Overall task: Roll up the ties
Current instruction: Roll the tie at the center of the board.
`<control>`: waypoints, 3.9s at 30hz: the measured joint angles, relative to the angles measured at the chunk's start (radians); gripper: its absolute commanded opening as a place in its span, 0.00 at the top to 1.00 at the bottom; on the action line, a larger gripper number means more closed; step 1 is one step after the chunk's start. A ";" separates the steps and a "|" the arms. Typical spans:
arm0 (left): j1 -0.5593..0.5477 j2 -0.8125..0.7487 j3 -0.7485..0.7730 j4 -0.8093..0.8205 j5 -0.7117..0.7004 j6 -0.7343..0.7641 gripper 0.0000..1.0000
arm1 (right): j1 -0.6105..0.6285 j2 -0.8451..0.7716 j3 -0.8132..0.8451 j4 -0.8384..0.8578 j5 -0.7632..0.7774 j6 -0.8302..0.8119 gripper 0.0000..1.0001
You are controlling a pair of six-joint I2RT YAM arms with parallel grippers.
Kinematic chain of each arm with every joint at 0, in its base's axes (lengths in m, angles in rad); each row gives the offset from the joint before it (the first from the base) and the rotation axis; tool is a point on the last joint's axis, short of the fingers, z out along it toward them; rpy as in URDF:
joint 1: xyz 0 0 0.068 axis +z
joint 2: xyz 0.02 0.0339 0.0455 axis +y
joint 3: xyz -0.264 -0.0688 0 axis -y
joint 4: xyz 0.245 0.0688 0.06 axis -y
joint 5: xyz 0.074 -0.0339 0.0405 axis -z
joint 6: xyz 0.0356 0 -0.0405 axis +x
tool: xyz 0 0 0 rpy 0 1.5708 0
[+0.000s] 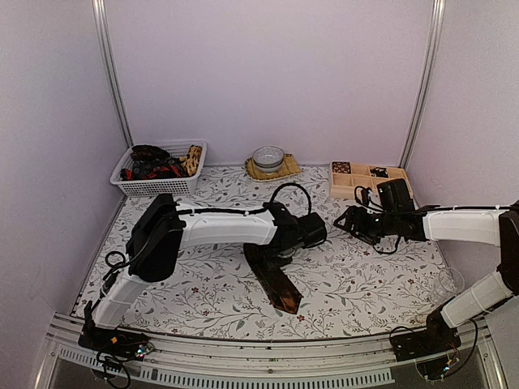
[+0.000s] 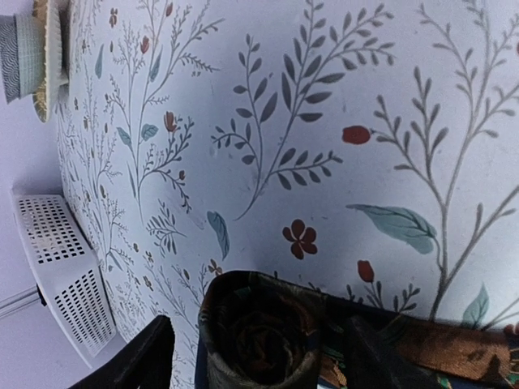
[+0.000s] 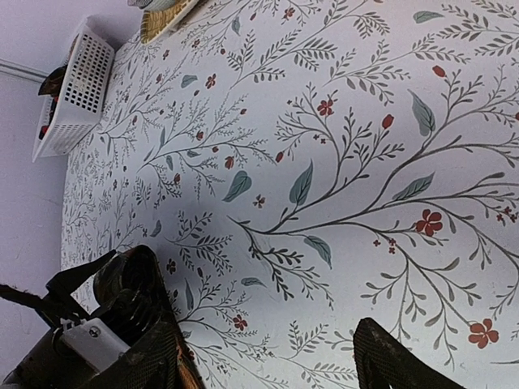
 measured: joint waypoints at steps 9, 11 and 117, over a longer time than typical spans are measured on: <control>0.005 -0.138 0.033 0.079 0.194 0.031 0.00 | 0.008 0.039 0.000 0.039 -0.059 0.000 0.27; 0.013 -0.200 0.036 0.108 0.280 0.021 0.00 | 0.021 0.053 0.002 0.044 -0.069 0.001 0.28; 0.502 -0.703 -1.066 0.994 1.222 -0.490 0.27 | 0.462 0.635 0.558 -0.071 -0.134 -0.353 0.49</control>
